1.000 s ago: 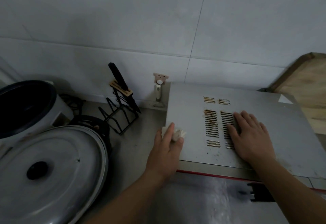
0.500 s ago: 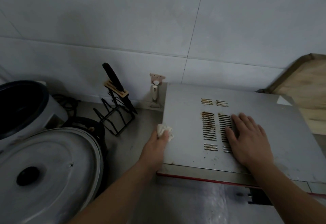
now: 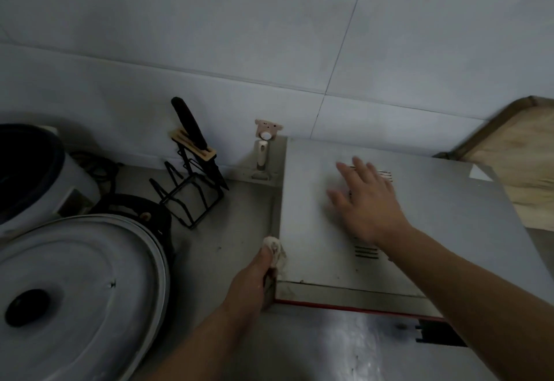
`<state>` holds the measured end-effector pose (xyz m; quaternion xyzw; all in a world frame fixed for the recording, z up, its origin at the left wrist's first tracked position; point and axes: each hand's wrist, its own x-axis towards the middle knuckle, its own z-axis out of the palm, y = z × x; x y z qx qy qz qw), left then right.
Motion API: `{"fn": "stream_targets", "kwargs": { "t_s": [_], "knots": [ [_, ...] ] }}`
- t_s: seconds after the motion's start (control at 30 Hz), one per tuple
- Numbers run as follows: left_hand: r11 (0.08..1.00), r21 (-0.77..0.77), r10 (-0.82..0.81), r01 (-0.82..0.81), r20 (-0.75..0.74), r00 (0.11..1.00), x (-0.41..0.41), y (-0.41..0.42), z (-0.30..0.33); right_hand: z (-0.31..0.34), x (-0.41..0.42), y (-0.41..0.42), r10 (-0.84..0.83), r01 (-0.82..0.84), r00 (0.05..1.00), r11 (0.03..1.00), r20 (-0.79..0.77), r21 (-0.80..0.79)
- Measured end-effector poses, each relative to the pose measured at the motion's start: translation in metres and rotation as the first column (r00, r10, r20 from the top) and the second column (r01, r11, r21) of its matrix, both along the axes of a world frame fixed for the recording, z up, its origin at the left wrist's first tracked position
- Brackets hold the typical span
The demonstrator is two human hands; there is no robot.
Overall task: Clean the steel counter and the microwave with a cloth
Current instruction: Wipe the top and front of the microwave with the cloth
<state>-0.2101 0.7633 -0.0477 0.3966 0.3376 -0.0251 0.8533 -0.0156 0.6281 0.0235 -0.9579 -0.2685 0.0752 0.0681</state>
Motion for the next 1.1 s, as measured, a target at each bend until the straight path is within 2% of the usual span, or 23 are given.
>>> {"fn": "stream_targets", "kwargs": {
  "t_s": [0.07, 0.23, 0.37, 0.43, 0.57, 0.63, 0.8, 1.0, 1.1],
  "knots": [
    [0.998, -0.04, -0.056, 0.056, 0.012, 0.998, 0.017, 0.007, 0.001, -0.007, -0.007, 0.022, 0.043, -0.043, 0.999, 0.997, -0.003, -0.068],
    [0.993, -0.089, -0.08, 0.081, 0.021, 0.997, 0.068, 0.029, -0.006, -0.02, -0.012, 0.033, 0.005, -0.001, 0.999, 0.996, 0.044, -0.085],
    [0.998, 0.014, -0.069, 0.069, 0.001, 0.998, 0.119, 0.051, -0.026, -0.023, -0.012, 0.035, -0.017, 0.023, 0.998, 0.995, 0.058, -0.092],
    [0.986, 0.088, -0.139, 0.14, -0.016, 0.99, 0.147, 0.063, -0.04, -0.023, -0.012, 0.036, -0.024, 0.029, 0.998, 0.996, 0.06, -0.09],
    [0.982, 0.109, -0.146, 0.152, -0.058, 0.988, 0.192, 0.082, -0.061, -0.024, -0.011, 0.037, -0.033, 0.038, 0.997, 0.996, 0.069, -0.075],
    [0.982, 0.109, -0.15, 0.152, -0.026, 0.988, 0.2, 0.084, -0.069, -0.024, -0.009, 0.037, -0.035, 0.04, 0.997, 0.997, 0.069, -0.072],
    [0.977, 0.135, -0.163, 0.164, -0.019, 0.986, 0.17, 0.073, -0.067, -0.024, -0.01, 0.036, -0.03, 0.034, 0.998, 0.997, 0.059, -0.073],
    [0.945, 0.156, -0.306, 0.288, 0.101, 0.947, 0.047, 0.038, -0.037, -0.026, -0.009, 0.038, -0.028, 0.035, 0.997, 0.995, 0.07, -0.089],
    [0.906, 0.281, -0.357, 0.316, 0.109, 0.928, 0.004, 0.015, -0.047, -0.027, -0.009, 0.037, -0.027, 0.034, 0.997, 0.996, 0.076, -0.087]
  ]
}}
